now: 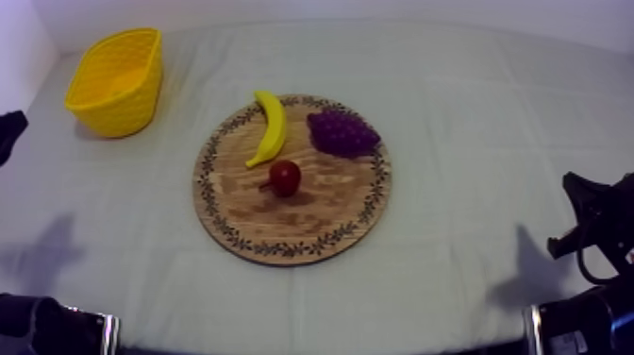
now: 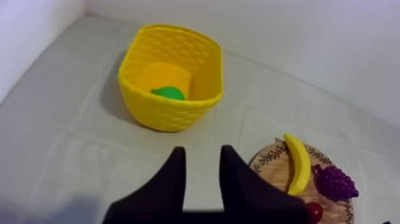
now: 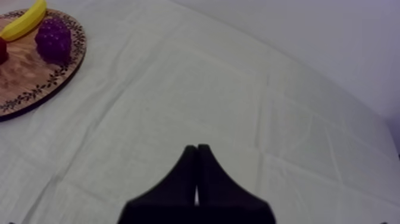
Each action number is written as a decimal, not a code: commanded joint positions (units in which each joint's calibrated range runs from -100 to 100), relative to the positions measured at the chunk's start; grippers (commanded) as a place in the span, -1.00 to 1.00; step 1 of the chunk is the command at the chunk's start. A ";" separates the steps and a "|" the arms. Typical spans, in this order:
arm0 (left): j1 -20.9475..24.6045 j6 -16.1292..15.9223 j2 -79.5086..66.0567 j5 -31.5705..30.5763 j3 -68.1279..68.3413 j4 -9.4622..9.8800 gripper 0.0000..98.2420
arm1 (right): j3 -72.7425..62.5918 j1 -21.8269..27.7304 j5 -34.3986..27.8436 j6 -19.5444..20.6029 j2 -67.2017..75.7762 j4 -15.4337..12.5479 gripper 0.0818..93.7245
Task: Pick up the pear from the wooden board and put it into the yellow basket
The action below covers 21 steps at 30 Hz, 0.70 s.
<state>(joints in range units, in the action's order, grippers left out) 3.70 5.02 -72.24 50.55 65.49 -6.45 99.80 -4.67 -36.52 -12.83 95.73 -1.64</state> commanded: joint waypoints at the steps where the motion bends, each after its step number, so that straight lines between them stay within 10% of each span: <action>1: -0.57 -0.07 -3.51 -4.52 6.74 -0.12 -0.67 | -0.02 0.00 -0.02 0.01 0.03 0.01 -1.00; 21: -0.64 -2.75 -21.93 -10.47 27.16 0.09 -1.00 | -0.02 0.00 -0.02 0.01 0.03 0.01 -1.00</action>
<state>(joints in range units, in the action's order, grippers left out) 3.21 2.28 -93.09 40.05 91.98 -6.40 99.80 -4.67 -36.52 -12.83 95.73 -1.64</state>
